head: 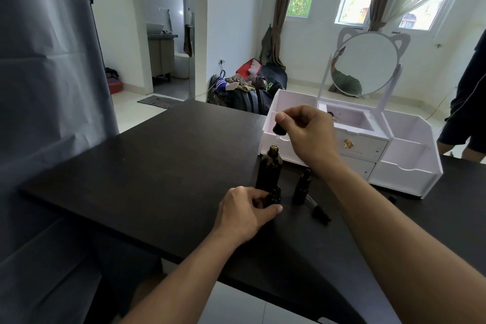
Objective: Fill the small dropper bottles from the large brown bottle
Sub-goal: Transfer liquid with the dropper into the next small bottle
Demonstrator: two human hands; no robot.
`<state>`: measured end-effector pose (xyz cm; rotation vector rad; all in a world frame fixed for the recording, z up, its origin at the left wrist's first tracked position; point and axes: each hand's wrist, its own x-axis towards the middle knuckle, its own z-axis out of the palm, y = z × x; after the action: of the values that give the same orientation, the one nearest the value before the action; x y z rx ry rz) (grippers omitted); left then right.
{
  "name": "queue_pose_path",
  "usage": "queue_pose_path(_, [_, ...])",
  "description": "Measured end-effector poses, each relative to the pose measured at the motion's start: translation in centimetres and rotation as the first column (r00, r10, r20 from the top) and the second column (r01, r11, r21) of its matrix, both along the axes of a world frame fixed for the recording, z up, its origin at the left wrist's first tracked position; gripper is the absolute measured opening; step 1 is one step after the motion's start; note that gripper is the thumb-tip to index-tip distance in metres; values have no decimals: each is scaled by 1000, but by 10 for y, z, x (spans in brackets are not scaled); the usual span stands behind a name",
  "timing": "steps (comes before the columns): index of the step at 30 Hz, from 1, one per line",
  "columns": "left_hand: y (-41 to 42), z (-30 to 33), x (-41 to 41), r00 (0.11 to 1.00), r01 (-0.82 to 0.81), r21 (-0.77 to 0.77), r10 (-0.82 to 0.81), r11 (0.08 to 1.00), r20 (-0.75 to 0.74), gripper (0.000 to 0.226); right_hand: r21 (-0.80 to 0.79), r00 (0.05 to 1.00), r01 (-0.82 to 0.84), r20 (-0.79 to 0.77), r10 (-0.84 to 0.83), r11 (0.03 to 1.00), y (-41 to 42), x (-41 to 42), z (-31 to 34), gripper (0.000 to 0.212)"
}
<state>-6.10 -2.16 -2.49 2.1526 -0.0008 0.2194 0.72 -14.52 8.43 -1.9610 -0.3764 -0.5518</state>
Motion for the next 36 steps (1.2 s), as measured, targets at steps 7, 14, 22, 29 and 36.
queue_pose_path(7, [1,0,1,1000,8,50,-9,999,19,37,33,990,28,138,-32,999,-6,-6,36,15])
queue_pose_path(14, [2,-1,0,998,26,36,-28,999,51,35,-6,990,14,142,-13,1000,-9,-22,42,19])
queue_pose_path(22, [2,-2,2,998,27,33,-29,999,56,33,-39,996,-72,56,74,997,-11,-37,21,13])
queue_pose_path(29, [1,-3,3,999,25,32,-25,999,21,32,-82,997,-66,39,69,994,-14,-36,6,12])
queue_pose_path(36, [0,-2,3,1000,2,34,-3,999,12,42,-83,999,-40,23,42,996,-14,-33,-2,16])
